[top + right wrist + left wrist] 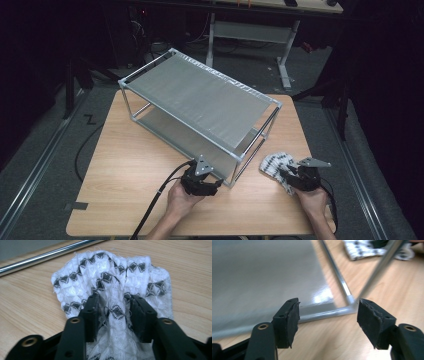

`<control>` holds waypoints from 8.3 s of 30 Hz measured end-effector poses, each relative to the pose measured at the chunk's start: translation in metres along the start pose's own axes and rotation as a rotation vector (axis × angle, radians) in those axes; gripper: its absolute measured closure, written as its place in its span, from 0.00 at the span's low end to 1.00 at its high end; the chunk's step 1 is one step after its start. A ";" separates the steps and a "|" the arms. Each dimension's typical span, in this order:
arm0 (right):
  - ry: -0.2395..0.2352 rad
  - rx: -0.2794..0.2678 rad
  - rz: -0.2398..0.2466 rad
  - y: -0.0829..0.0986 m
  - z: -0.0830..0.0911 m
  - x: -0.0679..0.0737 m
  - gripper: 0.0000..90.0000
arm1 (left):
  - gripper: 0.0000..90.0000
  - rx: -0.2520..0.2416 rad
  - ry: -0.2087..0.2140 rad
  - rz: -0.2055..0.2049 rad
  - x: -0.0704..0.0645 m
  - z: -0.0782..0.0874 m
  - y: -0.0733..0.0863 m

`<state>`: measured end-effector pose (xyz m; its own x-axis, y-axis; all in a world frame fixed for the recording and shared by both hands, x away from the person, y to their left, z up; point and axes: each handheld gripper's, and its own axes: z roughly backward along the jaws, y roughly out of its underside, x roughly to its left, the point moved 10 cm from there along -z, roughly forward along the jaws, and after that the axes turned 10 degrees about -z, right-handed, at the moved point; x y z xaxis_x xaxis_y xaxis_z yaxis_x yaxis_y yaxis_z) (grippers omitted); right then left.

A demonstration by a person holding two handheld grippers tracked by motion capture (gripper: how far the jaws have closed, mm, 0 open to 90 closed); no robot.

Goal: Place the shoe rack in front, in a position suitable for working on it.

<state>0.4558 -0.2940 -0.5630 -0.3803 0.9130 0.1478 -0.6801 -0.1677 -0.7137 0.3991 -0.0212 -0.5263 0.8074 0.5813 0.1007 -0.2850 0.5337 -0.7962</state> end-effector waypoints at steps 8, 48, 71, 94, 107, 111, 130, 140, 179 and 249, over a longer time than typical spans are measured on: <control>0.010 0.011 0.036 0.000 -0.001 0.007 0.89 | 0.48 -0.036 0.014 -0.044 -0.015 -0.004 -0.022; 0.041 -0.024 0.056 -0.079 -0.062 0.036 0.90 | 0.90 -0.074 0.026 -0.090 -0.031 -0.005 -0.042; 0.100 0.003 0.086 -0.085 -0.078 0.034 0.90 | 0.90 -0.052 0.071 -0.112 -0.042 0.012 -0.032; 0.019 0.048 0.204 -0.053 -0.065 0.074 0.92 | 0.87 -0.123 0.033 -0.078 -0.038 0.025 -0.041; 0.032 0.055 0.194 -0.053 -0.071 0.071 0.92 | 0.89 -0.147 0.003 -0.053 -0.025 0.038 -0.050; 0.030 0.065 0.184 -0.053 -0.071 0.071 0.92 | 0.90 -0.147 0.000 -0.049 -0.019 0.039 -0.048; -0.003 0.073 0.144 -0.057 -0.070 0.074 0.92 | 0.90 -0.154 0.014 -0.060 -0.016 0.041 -0.046; -0.169 0.076 0.196 -0.019 -0.044 0.129 0.92 | 0.90 -0.166 0.021 -0.061 -0.017 0.038 -0.048; 0.134 0.025 0.082 -0.091 -0.090 0.044 0.91 | 0.90 -0.199 0.001 -0.056 -0.018 0.039 -0.046; 0.116 0.051 0.127 -0.080 -0.083 0.049 0.91 | 0.90 -0.200 0.016 -0.061 -0.020 0.037 -0.048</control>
<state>0.5435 -0.2053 -0.5555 -0.3926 0.9194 -0.0232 -0.6629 -0.3003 -0.6858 0.3774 -0.0360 -0.4683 0.8283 0.5415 0.1439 -0.1285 0.4336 -0.8919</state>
